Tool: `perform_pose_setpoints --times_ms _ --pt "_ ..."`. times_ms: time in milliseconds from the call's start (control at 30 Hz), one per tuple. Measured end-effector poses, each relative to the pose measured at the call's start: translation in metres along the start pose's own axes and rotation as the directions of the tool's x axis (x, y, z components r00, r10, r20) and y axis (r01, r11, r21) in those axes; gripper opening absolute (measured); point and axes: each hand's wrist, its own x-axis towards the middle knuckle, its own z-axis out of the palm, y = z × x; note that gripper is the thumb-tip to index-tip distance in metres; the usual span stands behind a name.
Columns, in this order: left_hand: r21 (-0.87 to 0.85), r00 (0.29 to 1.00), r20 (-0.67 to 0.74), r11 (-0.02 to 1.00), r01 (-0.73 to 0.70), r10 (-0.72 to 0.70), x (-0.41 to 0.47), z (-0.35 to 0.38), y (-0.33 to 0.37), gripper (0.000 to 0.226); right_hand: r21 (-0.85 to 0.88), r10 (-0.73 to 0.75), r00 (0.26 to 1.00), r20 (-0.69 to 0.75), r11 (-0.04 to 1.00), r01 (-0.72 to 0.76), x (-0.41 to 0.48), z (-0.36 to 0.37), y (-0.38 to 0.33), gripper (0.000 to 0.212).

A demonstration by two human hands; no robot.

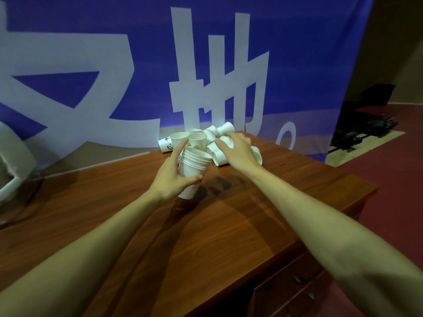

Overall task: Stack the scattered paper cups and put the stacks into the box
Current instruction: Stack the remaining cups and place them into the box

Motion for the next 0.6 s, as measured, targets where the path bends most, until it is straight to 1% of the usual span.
perform_pose_setpoints --times_ms 33,67,133,200,233,267,300,367,433,500,600 --pt "0.030 1.000 -0.001 0.999 0.012 -0.012 0.001 0.000 -0.004 0.093 -0.117 0.028 0.996 -0.085 0.992 -0.038 0.002 -0.002 0.010 0.051" --pt "0.052 1.000 -0.007 0.998 0.028 -0.028 0.002 0.000 -0.009 0.089 -0.191 0.059 0.989 -0.139 0.978 -0.085 0.004 -0.003 0.020 0.061" --pt "0.088 0.998 -0.026 0.995 0.055 -0.053 0.006 0.002 -0.018 0.082 -0.241 0.133 0.973 -0.186 0.954 -0.177 0.012 -0.001 0.043 0.080" --pt "0.108 0.996 -0.065 0.992 0.065 -0.058 0.009 0.003 -0.028 0.080 -0.251 0.219 0.960 -0.175 0.933 -0.259 0.018 0.005 0.062 0.097" --pt "0.108 0.994 -0.088 0.991 0.076 -0.067 0.011 0.003 -0.032 0.080 -0.253 0.257 0.952 -0.167 0.922 -0.293 0.020 0.008 0.070 0.101" --pt "0.108 0.991 -0.107 0.990 0.086 -0.075 0.013 0.002 -0.036 0.081 -0.254 0.284 0.944 -0.166 0.913 -0.319 0.020 0.011 0.077 0.101" --pt "0.113 0.989 -0.120 0.989 0.094 -0.080 0.015 0.002 -0.039 0.082 -0.249 0.300 0.938 -0.175 0.908 -0.337 0.021 0.014 0.084 0.096" --pt "0.136 0.987 -0.131 0.985 0.106 -0.088 0.018 0.001 -0.045 0.084 -0.203 0.319 0.923 -0.213 0.910 -0.362 0.022 0.018 0.093 0.073" --pt "0.162 0.988 -0.130 0.981 0.106 -0.085 0.021 0.000 -0.048 0.084 -0.089 0.349 0.896 -0.274 0.919 -0.385 0.020 0.019 0.095 0.054" --pt "0.203 0.991 -0.113 0.975 0.095 -0.073 0.023 -0.001 -0.049 0.085 -0.004 0.360 0.883 -0.302 0.926 -0.379 0.022 0.019 0.094 0.049" --pt "0.292 0.995 -0.056 0.952 0.092 -0.079 0.026 -0.001 -0.046 0.088 -0.026 0.313 0.905 -0.289 0.942 -0.334 0.024 0.019 0.098 0.045"
